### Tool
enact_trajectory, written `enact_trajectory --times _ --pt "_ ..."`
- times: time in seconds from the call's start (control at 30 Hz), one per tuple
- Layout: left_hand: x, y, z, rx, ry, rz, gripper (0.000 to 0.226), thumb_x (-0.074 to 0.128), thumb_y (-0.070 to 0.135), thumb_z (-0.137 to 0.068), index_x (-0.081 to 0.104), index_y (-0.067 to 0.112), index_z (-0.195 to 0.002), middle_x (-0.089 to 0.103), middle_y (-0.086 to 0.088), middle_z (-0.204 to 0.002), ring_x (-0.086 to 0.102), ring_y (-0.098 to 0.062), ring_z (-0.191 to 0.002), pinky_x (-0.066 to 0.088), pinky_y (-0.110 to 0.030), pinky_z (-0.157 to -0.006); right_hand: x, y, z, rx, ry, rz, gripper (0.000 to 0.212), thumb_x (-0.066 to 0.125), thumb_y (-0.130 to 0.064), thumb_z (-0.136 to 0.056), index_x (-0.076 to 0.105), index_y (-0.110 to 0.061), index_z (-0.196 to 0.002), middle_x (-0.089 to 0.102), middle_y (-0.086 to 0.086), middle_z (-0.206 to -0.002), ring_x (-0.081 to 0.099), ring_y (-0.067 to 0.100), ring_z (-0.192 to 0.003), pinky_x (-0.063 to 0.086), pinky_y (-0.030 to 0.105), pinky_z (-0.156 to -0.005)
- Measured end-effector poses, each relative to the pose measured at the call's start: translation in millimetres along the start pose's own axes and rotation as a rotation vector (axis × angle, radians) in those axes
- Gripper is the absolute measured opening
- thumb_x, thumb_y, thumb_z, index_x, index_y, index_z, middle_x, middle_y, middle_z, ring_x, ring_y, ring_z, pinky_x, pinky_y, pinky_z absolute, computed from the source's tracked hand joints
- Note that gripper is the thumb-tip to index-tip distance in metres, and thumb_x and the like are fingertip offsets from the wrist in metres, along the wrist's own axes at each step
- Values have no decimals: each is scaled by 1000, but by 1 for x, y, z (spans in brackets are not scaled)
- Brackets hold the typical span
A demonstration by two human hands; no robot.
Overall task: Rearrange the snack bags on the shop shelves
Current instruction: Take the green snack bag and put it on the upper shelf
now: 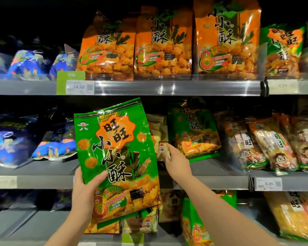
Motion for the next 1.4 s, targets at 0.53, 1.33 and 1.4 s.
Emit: enact_trajectory --times 0.53,1.33,1.4 --pt "181 -29 9 -97 -210 -29 91 79 47 -61 32 31 -138 57 4 -116 59 -21 -100 47 -46 -91 -95 65 87 -59 144 -633 81 72 -52 -72 15 -71 -127 39 -35 -137 40 -9 -126 38 21 -103" --pt "279 -48 -19 41 -549 -868 105 75 38 -74 3 26 -149 32 -11 -149 43 -28 -128 41 -40 -103 -138 142 25 215 296 340 64 57 -3 -84 30 -20 -139 21 6 -152 42 25 -128 53 32 -78" --pt "282 -54 -11 96 -607 -961 100 72 31 -78 3 28 -149 46 -9 -140 53 -23 -117 44 -32 -91 -137 143 24 255 294 400 58 55 -1 -84 34 -19 -134 24 9 -149 43 27 -126 48 30 -67"
Point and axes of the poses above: each hand's wrist, its own z-axis away from the middle knuckle, its own x-axis out of the palm, y = z × x, the point moved 10 cm from there along -z, towards the middle knuckle
